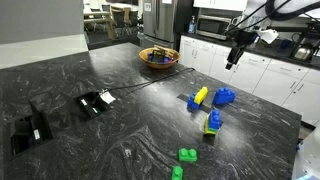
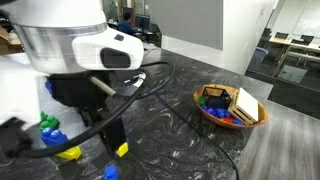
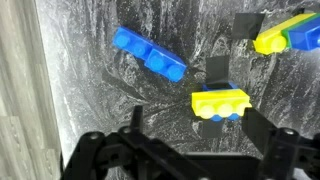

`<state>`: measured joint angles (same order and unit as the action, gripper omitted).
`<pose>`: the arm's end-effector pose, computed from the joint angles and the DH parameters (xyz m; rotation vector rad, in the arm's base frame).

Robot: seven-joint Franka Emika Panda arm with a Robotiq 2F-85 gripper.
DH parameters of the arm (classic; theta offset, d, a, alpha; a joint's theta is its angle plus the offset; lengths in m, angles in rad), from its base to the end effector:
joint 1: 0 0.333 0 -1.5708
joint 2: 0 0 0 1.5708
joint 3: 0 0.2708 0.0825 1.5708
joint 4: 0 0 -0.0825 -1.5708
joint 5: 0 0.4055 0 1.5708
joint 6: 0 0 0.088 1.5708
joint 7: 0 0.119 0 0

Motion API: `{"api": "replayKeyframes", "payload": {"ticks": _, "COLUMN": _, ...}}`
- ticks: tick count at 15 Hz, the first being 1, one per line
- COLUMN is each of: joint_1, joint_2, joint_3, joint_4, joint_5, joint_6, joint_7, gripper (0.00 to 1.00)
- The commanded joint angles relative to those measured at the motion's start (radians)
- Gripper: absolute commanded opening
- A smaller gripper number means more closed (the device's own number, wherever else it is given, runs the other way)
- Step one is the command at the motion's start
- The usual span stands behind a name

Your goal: Move the blue building blocks to the left

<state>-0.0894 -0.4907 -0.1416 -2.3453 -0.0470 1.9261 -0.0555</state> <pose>0.4413 -0.1088 0.4616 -3.1187 0.2286 -0.1097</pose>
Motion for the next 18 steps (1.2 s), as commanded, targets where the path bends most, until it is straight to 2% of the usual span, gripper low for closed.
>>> {"api": "replayKeyframes", "payload": {"ticks": 1, "joint_1": -0.009, "joint_2": 0.001, "joint_3": 0.007, "joint_4": 0.003, "joint_5": 0.004, "joint_6": -0.003, "joint_7": -0.004, "gripper": 1.0}}
{"api": "replayKeyframes", "payload": {"ticks": 7, "joint_1": -0.008, "joint_2": 0.036, "joint_3": -0.012, "joint_4": -0.015, "joint_5": 0.011, "joint_6": 0.051, "joint_7": -0.028, "gripper": 1.0}}
{"api": "replayKeyframes", "payload": {"ticks": 13, "joint_1": 0.013, "joint_2": 0.082, "joint_3": -0.039, "joint_4": -0.061, "joint_5": -0.023, "joint_6": -0.028, "joint_7": -0.299, "gripper": 1.0}}
{"api": "replayKeyframes", "payload": {"ticks": 15, "joint_1": 0.001, "joint_2": 0.087, "joint_3": -0.03, "joint_4": -0.066, "joint_5": -0.008, "joint_6": -0.007, "joint_7": -0.254, "gripper": 1.0}}
{"api": "replayKeyframes", "payload": {"ticks": 18, "joint_1": 0.001, "joint_2": 0.088, "joint_3": -0.036, "joint_4": -0.073, "joint_5": -0.019, "joint_6": -0.007, "joint_7": -0.28, "gripper": 1.0}}
